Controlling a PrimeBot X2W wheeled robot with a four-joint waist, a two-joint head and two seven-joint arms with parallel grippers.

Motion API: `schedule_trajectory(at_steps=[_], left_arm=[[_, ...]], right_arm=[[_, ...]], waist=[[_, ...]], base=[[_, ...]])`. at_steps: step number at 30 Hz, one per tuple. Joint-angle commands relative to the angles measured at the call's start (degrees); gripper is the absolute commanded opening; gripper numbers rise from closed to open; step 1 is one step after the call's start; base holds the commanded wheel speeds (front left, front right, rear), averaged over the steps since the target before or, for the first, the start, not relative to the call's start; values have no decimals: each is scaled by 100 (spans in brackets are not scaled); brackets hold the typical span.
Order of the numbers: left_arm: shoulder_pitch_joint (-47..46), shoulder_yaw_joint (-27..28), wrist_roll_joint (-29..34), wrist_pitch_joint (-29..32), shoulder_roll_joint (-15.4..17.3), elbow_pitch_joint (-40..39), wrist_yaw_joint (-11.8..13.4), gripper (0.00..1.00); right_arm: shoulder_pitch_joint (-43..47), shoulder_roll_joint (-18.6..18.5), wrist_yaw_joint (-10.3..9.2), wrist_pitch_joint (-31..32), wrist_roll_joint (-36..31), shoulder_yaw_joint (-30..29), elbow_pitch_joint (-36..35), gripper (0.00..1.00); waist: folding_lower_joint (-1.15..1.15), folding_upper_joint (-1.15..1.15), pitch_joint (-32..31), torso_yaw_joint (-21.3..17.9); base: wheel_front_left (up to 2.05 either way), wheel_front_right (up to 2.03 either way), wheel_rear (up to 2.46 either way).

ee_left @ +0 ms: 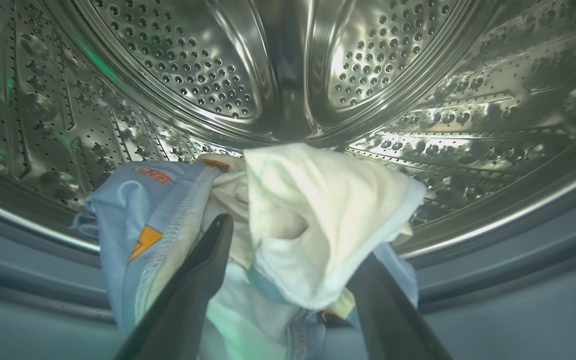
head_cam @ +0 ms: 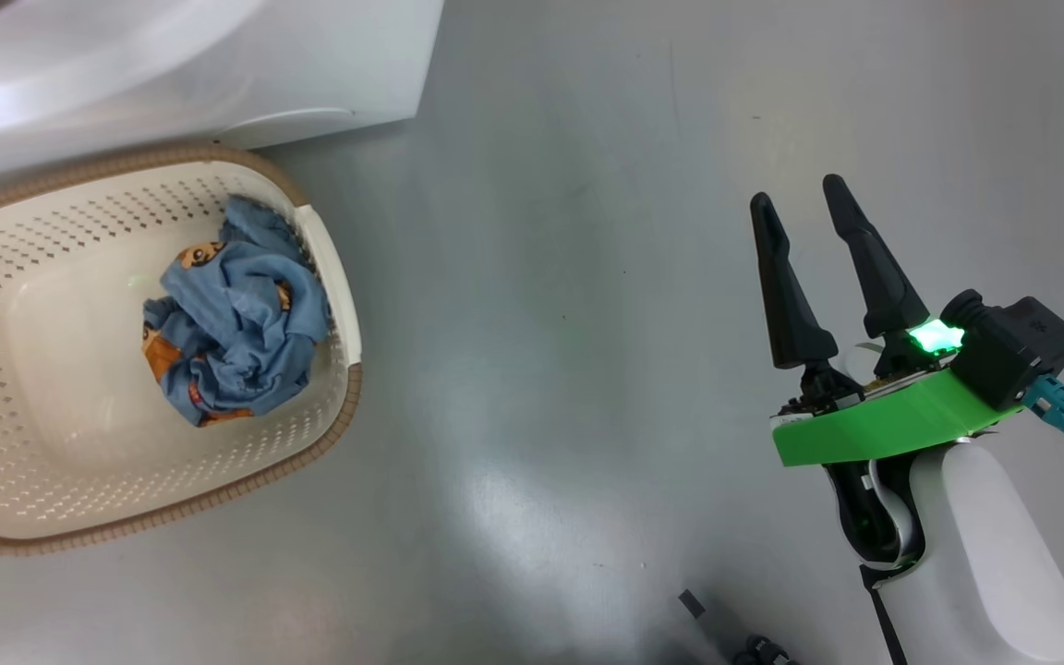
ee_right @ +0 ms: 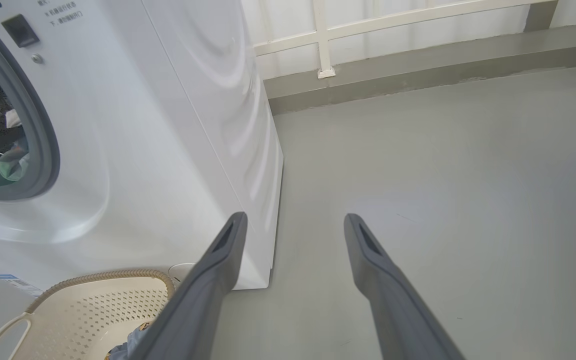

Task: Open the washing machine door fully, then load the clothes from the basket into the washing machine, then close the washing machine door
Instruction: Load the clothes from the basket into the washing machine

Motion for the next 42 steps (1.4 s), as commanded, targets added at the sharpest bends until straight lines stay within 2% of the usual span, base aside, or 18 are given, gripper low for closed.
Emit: schedule_trajectory(at_steps=[1,6,12,20,31,42], left_arm=[[-38,56,-38,-30,307,-166,-9,100],[174,205,-180,-30,285,-501,-9,100],[769,724,-202,-30,139,-1056,-9,100],[1921,1067,226,-30,-111,-1830,-9,100],[2717,1332,471,-30,-379,-2297,-9,100],[4065,1736,910,-30,-778,-2985,-9,100]], right_arm=[[64,28,9,-27,-2,93,-117,100],[63,28,9,-27,-54,47,-103,100],[120,28,9,-27,-163,-14,-52,100],[307,28,9,-27,-347,-91,58,100],[515,-5,9,-27,-451,-130,191,100],[934,-283,9,-27,-386,-202,290,100]], waist=[[0,0,-9,14],[0,0,-61,84],[0,0,-298,226],[0,0,-838,451],[0,0,-1334,649],[0,0,-2052,889]], base=[[0,0,0],[0,0,0],[0,0,0],[0,0,0],[0,0,0],[0,0,0]])
